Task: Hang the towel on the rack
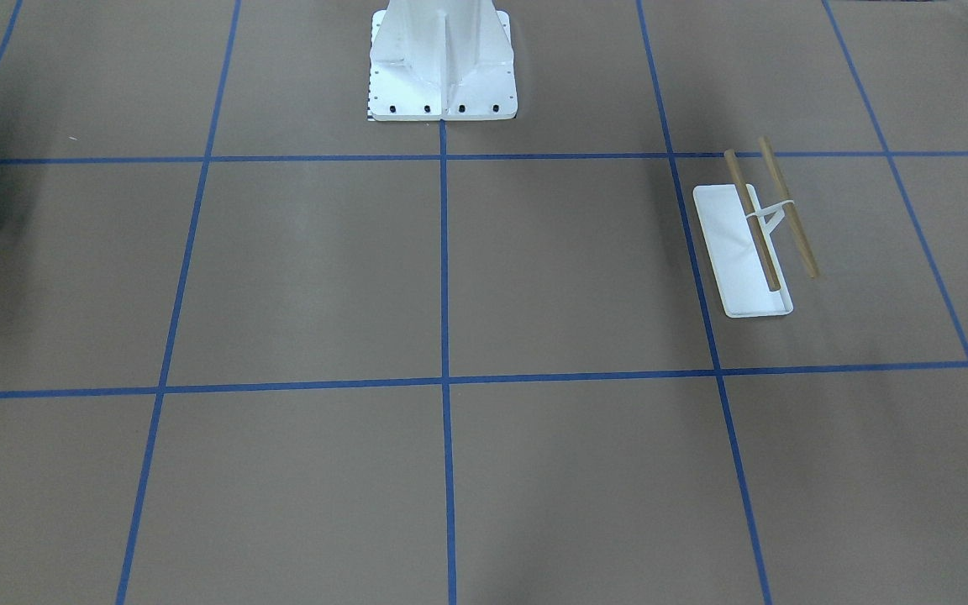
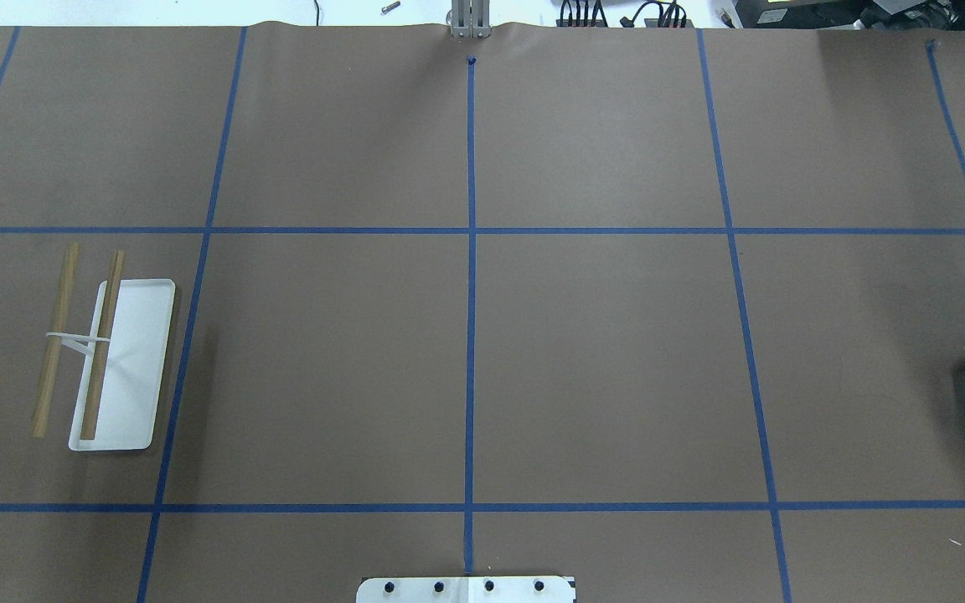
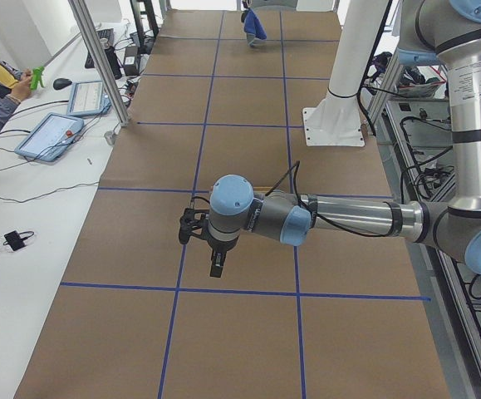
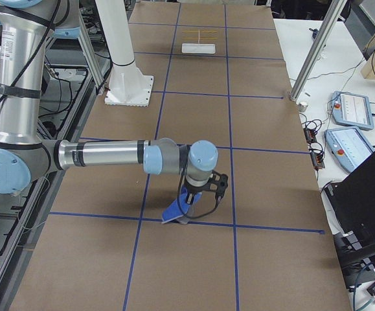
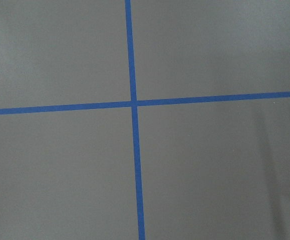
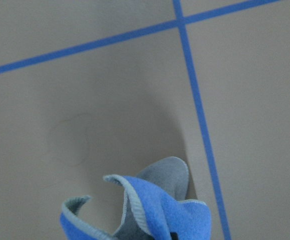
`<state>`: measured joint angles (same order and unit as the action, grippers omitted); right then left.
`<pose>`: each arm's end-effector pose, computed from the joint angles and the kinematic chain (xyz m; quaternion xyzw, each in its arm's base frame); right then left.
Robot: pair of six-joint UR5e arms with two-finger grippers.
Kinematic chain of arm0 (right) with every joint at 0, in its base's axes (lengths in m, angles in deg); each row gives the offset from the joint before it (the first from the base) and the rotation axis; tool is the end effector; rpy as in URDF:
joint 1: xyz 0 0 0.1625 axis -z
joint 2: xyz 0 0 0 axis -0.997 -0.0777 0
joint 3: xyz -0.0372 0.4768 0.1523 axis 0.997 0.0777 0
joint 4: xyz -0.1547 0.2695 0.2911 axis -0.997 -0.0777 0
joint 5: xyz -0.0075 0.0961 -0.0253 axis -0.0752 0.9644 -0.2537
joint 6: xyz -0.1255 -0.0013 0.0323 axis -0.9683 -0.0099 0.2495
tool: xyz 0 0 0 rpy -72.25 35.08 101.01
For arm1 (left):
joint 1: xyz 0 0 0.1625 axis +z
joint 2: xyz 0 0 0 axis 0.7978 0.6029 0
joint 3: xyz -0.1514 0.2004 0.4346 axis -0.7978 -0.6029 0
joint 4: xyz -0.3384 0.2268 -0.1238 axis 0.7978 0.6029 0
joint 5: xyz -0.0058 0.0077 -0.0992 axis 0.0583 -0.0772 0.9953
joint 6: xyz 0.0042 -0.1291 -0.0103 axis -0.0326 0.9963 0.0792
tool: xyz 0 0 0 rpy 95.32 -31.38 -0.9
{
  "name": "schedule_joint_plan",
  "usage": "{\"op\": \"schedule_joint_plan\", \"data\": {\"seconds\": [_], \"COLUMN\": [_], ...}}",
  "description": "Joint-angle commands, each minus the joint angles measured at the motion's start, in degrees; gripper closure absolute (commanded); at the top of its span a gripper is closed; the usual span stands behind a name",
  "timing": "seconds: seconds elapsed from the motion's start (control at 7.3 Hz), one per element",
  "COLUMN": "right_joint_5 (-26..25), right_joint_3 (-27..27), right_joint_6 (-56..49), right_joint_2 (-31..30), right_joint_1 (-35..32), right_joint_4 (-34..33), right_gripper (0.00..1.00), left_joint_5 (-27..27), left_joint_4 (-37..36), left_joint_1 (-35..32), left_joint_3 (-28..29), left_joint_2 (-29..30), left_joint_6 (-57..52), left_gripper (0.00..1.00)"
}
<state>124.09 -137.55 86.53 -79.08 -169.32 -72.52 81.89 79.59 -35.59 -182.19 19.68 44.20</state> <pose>-0.0120 -0.4379 0.6577 -0.0812 -0.4070 0.0890 0.9055 -0.0274 -0.4354 0.6834 0.0974 0.4041 -0.0049 0.9095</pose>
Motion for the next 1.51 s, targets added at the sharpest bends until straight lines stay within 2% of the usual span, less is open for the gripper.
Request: {"op": "schedule_joint_plan", "data": {"seconds": [0.0, 0.41, 0.68, 0.82, 1.1, 1.37], "right_joint_5": [0.53, 0.62, -0.6, -1.04, -3.93, -8.06], "right_joint_3": [-6.15, -7.46, -7.38, -7.21, -6.85, -6.85], "right_joint_6": [3.32, 28.95, 45.55, 49.98, 61.57, 65.4], "right_joint_2": [9.95, 24.54, 33.33, 36.42, 38.38, 39.95], "right_joint_1": [1.15, 11.68, 20.38, 23.37, 28.12, 31.82], "right_joint_4": [-11.23, -11.07, -10.63, -9.33, 0.82, 5.44], "right_gripper": [1.0, 1.0, 1.0, 1.0, 1.0, 1.0], "left_joint_5": [3.35, 8.2, 8.21, 8.12, 7.5, 7.42], "left_joint_4": [1.6, 3.72, 3.72, 3.72, 3.72, 5.9], "left_joint_1": [0.19, 4.91, 13.42, 17.99, 25.56, 26.81], "left_joint_3": [-0.04, 0.49, 0.4, 0.84, 1.19, 1.63], "left_joint_2": [3.11, 16.27, 25.68, 29.81, 37.55, 41.44], "left_joint_6": [5.83, 30.3, 49.01, 59.55, 77.85, 96.12], "left_gripper": [0.02, 0.02, 0.02, 0.02, 0.02, 0.02]}}
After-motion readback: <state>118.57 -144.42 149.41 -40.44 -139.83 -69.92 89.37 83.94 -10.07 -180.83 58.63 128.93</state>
